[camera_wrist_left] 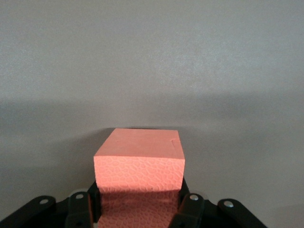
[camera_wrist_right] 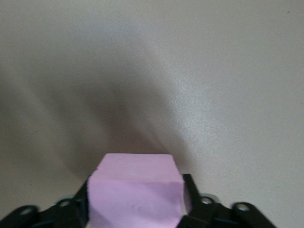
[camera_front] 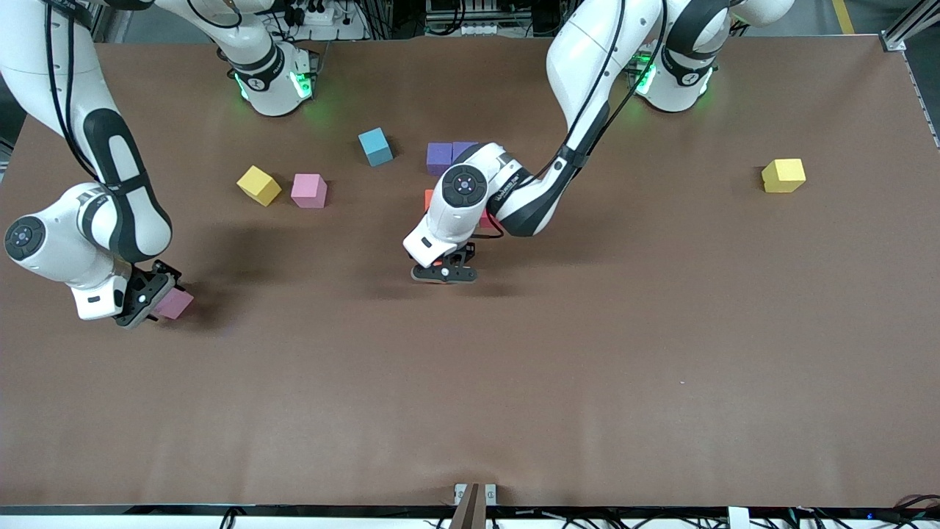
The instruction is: Form number 2 with 11 blocks
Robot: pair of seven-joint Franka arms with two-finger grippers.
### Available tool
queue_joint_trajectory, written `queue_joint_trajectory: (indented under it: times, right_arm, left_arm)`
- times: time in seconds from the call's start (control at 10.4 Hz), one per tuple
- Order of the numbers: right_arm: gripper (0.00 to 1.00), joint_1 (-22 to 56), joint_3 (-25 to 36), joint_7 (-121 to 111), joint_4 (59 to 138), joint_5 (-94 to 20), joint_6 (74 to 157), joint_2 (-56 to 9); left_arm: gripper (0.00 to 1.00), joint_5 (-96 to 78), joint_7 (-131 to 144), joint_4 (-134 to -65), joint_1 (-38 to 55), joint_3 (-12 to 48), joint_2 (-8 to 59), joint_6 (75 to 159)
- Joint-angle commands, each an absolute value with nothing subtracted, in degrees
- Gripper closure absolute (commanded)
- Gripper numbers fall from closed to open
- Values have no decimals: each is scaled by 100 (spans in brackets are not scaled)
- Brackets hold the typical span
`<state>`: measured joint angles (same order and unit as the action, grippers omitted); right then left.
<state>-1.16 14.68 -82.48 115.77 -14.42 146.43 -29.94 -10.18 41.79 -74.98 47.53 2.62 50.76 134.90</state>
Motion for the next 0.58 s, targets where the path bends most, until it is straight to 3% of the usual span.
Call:
queue_joint_trajectory:
  times: [0.0,0.1,0.48]
  right_arm:
    - [69,-308,1318,-8420,11400,-1529,14608,-3032]
    - [74,-290,1327,-8385,11382,-1529,14590,-3024]
    - [76,-167,1318,-7692,10794,-1529,13625,-2980]
  left_arm:
    - [94,-1335,4061,-7400,4825,185,5142,13430]
    - [94,-1371,4061,-7400,4825,185,5150,13421]
    - [94,-1371,4061,-7409,4834,176,5142,13070]
